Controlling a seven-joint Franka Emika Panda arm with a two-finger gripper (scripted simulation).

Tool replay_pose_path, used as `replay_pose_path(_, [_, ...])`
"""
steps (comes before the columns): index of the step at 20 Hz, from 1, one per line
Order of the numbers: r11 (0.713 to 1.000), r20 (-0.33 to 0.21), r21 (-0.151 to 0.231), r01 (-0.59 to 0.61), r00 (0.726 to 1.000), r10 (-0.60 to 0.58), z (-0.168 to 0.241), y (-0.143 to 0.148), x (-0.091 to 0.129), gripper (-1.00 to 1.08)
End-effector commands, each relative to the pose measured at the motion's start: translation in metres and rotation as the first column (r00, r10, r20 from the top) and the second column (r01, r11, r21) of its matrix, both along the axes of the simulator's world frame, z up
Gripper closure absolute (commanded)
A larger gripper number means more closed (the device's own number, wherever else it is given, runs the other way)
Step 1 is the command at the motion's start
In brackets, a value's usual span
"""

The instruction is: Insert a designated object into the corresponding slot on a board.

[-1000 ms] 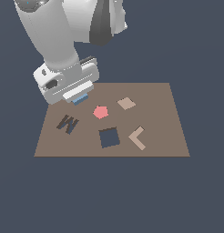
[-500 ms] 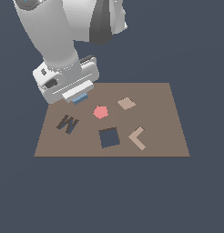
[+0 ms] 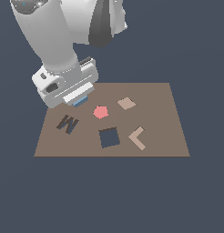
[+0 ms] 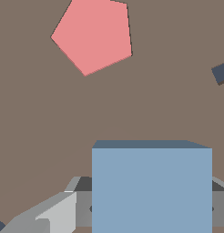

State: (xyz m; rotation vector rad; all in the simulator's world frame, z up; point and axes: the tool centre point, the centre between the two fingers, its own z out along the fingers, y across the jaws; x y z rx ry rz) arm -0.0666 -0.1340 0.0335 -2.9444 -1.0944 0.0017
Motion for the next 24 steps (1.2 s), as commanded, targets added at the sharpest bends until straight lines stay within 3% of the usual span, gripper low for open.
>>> replay_pose_path(1, [0.999, 0.001, 0.000, -0.042, 0.999, 0.042, 0.001, 0.001, 0.008, 1.08])
replay_pose_path(7, [0.981, 0.001, -0.001, -0.196, 0.981, 0.196, 0.002, 0.007, 0.037, 1.08])
replay_pose_path(12, [0.928, 0.001, -0.001, -0.373, 0.928, 0.373, 0.003, 0.021, 0.070, 1.08])
replay_pose_path(16, [0.848, 0.001, -0.001, -0.529, 0.848, 0.529, 0.005, 0.040, 0.098, 1.08])
replay_pose_path(24, [0.660, 0.001, -0.001, -0.751, 0.660, 0.751, 0.006, 0.083, 0.136, 1.08])
